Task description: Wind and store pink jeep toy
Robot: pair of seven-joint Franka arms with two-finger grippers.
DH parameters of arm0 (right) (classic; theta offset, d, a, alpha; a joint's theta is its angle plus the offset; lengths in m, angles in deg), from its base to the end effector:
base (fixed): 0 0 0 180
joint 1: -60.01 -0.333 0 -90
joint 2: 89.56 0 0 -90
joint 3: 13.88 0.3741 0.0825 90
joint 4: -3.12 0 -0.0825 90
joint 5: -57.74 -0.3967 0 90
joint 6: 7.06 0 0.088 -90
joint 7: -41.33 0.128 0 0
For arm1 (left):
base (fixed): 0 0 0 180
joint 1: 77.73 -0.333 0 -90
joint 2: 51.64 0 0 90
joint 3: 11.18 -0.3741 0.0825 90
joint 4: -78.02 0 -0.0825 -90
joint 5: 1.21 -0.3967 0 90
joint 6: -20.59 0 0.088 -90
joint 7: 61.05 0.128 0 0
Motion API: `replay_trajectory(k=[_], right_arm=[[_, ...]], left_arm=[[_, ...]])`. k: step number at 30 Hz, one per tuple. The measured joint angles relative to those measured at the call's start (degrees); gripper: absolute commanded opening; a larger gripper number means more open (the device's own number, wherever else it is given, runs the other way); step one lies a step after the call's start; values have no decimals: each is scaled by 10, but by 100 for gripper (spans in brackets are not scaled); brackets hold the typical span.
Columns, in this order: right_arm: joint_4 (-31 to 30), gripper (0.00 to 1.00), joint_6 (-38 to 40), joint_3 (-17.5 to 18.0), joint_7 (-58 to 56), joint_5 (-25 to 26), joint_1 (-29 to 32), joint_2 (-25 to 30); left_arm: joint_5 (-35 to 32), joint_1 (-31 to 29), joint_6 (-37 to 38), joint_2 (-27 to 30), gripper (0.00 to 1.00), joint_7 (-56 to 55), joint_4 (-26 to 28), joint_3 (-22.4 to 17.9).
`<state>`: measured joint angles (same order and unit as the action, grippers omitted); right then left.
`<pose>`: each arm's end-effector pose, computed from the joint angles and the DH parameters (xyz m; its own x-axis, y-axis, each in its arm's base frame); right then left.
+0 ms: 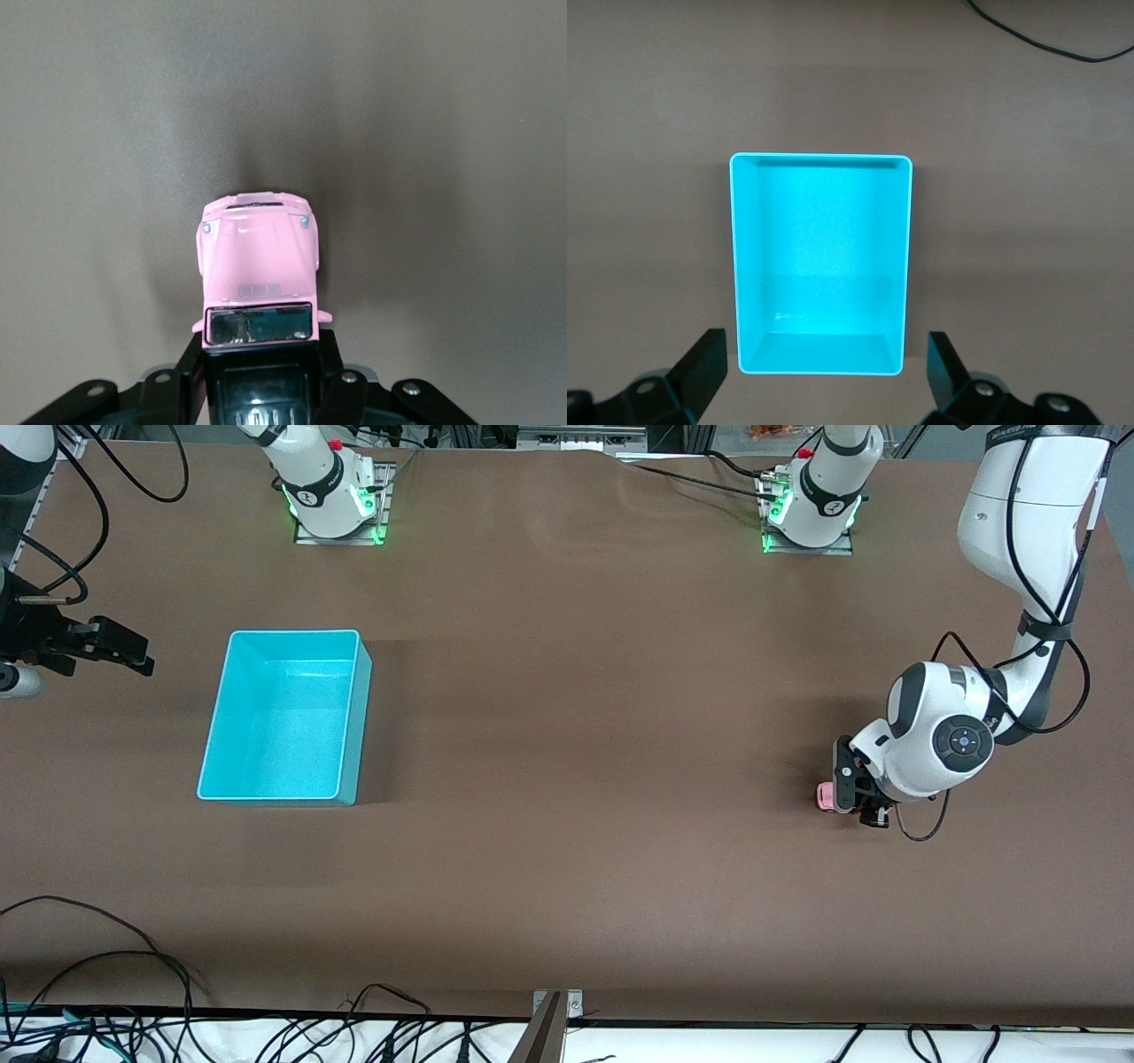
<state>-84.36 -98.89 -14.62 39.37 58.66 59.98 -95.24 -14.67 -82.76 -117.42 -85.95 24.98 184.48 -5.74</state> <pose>0.6047 -0.0091 0.6276 0.9995 0.0224 -0.0238 0.0228 -0.9996 0.0165 0.6762 0.0044 0.2100 -0.1023 -0.9899 -0.0986 -0.9942 0.0985 0.0429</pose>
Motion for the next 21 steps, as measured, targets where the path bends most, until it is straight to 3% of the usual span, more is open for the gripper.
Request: replay_trajectory(k=[7, 21], right_arm=[[0, 100, 0, 0, 0, 0, 0, 0], [0, 100, 0, 0, 0, 0, 0, 0]], left_arm=[[0, -14, 0, 0, 12, 8, 0, -1], [0, -100, -3, -11, 12, 89, -18, -2]])
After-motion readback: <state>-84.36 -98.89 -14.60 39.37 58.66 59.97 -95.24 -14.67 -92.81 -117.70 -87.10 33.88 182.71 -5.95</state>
